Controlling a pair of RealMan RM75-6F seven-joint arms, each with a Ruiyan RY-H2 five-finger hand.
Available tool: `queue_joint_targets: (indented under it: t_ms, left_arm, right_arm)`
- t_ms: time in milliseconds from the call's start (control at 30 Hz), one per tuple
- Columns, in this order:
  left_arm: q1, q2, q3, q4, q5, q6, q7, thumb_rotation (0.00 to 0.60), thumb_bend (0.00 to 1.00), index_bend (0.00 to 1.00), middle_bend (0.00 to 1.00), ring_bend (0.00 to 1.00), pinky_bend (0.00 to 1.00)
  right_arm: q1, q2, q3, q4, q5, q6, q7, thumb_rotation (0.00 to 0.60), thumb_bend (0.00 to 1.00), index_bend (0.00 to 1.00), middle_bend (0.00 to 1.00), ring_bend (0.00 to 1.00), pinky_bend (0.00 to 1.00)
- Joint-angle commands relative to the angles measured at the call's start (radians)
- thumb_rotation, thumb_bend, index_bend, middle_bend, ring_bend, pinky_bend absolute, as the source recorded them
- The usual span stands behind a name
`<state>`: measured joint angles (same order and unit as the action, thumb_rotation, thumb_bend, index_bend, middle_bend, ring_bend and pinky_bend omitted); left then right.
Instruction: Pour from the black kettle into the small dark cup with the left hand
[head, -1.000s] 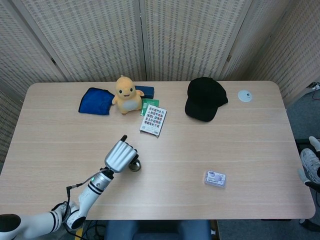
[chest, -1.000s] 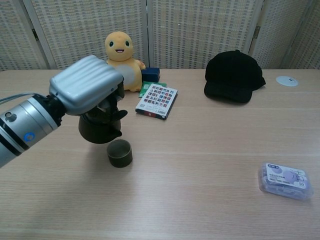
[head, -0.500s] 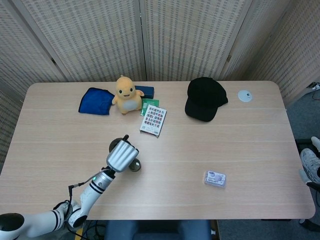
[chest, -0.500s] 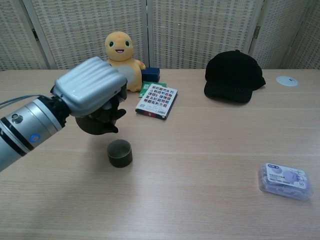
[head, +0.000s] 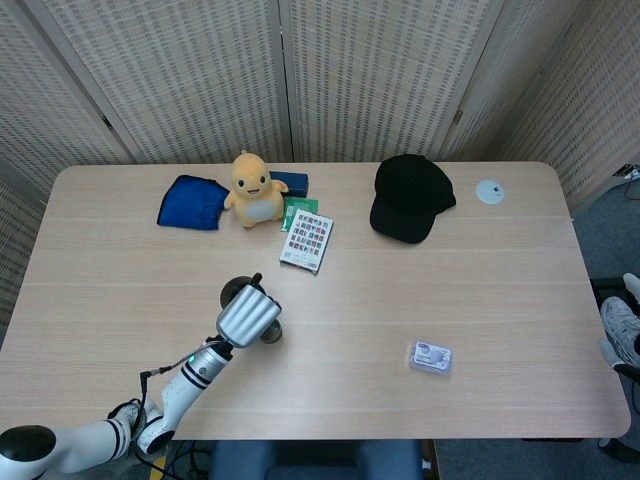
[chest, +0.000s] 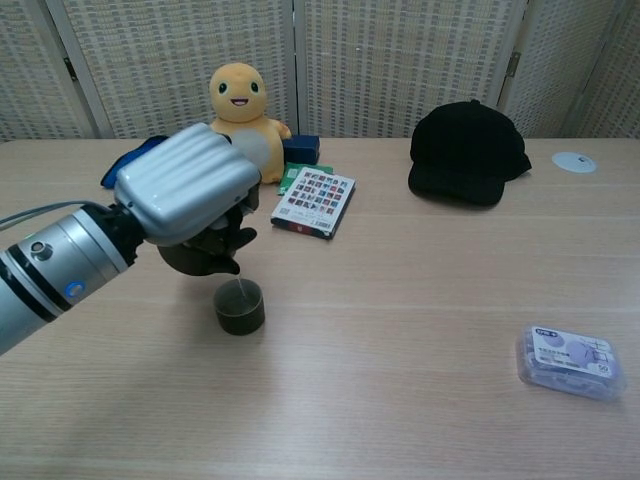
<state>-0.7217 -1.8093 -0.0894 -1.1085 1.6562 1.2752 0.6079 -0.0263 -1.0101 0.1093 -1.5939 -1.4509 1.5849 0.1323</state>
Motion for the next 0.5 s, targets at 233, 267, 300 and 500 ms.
queue_joint_targets:
  t_ms: [233,267,300,500]
  left_arm:
    - [-0.009,-0.017,0.010,0.032,0.027,0.013,0.013,0.567,0.35,1.00,1.00,0.96,0.48]
    - [-0.009,-0.019,0.010,0.035,0.029,0.014,0.012,0.570,0.35,1.00,1.00,0.96,0.48]
    - [-0.010,-0.022,0.010,0.037,0.029,0.014,0.013,0.571,0.35,1.00,1.00,0.96,0.48]
    - [-0.013,-0.030,0.014,0.049,0.038,0.015,0.018,0.573,0.35,1.00,1.00,0.96,0.48]
  right_arm:
    - [-0.004,0.001,0.000,0.002,0.002,0.002,0.004,0.600,0.24,0.10,0.20,0.14,0.17]
    - [-0.005,0.001,0.000,0.003,0.003,0.003,0.004,0.600,0.24,0.10,0.20,0.14,0.17]
    - [-0.005,0.001,0.000,0.003,0.003,0.003,0.005,0.600,0.24,0.11,0.20,0.14,0.17]
    - [-0.007,0.000,0.001,0.006,0.005,0.003,0.008,0.600,0.24,0.11,0.20,0.14,0.17]
